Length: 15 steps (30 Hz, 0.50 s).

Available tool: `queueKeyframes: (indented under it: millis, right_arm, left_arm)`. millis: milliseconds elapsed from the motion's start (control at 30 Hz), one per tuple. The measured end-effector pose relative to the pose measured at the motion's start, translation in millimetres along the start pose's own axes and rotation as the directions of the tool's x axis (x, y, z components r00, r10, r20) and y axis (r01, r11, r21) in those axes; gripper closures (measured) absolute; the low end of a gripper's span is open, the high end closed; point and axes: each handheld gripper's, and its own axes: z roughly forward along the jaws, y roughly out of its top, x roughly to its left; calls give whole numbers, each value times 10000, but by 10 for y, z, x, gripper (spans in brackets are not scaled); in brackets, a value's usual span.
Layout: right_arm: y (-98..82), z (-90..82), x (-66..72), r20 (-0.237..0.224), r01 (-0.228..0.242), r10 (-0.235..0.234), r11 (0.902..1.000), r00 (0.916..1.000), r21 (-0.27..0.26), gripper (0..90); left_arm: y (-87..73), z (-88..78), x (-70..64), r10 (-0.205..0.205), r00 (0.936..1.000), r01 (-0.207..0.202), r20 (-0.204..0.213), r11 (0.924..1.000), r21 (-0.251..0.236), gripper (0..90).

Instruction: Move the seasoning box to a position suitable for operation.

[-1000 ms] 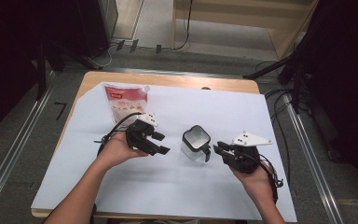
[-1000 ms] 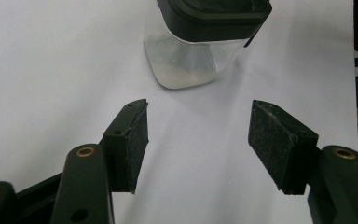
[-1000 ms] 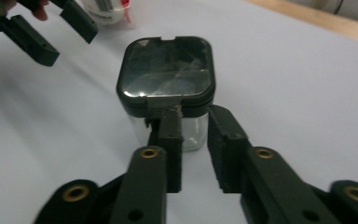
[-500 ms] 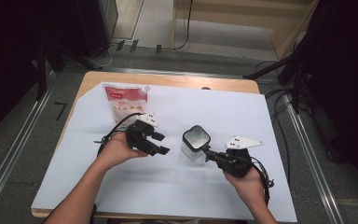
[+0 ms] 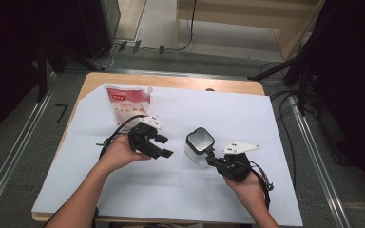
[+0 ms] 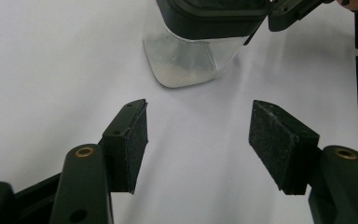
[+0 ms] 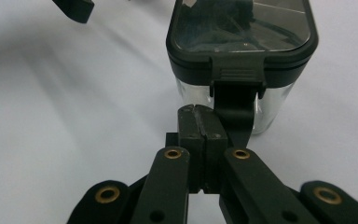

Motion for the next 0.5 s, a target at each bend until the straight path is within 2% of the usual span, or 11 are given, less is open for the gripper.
queueKeyframes:
  millis: [200,367,400,500]
  right_arm:
    - [-20,40,-25,32,76,-76,9998,10000,170,900]
    - [-31,16,-88,28,-140,139,9997,9999,182,900]
    - [-33,-2,-130,6,-387,386,9991,9993,179,900]
    - [-35,-13,-166,27,-486,485,9987,9988,175,900]
  left_arm:
    - [-2,-4,3,-1,10000,1,27,10000,-11,386]
    - [-2,6,0,6,10000,-6,15,10000,6,385]
    - [0,6,0,33,10000,-33,13,10000,32,384]
    - [1,5,1,29,10000,-29,24,10000,61,385]
